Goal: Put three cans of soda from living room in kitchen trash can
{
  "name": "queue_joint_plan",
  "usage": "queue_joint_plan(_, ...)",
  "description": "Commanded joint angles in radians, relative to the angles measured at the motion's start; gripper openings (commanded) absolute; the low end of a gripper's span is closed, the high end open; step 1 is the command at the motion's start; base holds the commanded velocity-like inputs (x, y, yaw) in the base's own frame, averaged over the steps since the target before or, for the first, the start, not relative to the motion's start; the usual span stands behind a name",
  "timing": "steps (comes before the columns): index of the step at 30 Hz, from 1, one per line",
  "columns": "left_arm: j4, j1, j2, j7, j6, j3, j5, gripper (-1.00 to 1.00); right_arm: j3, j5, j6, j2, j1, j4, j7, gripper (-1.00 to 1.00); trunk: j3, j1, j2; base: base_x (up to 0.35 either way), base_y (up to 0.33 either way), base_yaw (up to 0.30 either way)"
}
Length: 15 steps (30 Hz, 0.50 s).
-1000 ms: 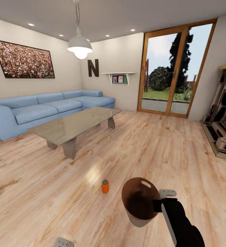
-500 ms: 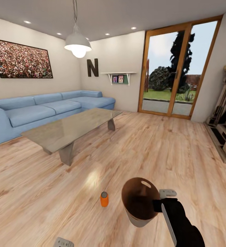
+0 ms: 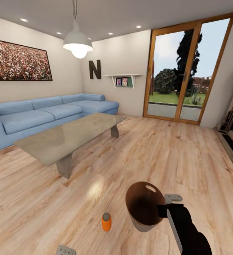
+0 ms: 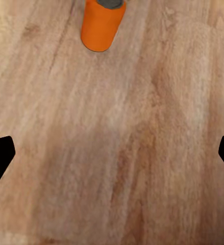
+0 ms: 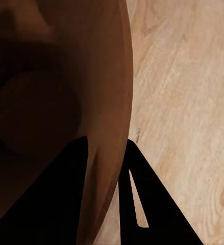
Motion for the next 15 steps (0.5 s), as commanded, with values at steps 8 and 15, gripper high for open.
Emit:
queue_joint_plan(8,0.002,0.0,0.001,0.0,0.0,0.0,0.0,1.0,-0.004,-0.007,-0.001,-0.002,0.0,0.0,0.001,-1.0,0.0,0.0,0.0,0.113,0.0,0.0)
queue_joint_plan(15,0.002,0.0,-0.001,0.004,-0.002,0.003,0.0,1.0,-0.073,-0.007,0.0,-0.008,0.0,0.0,0.001,-1.0,0.0,0.0,0.0,0.006,0.0,0.0)
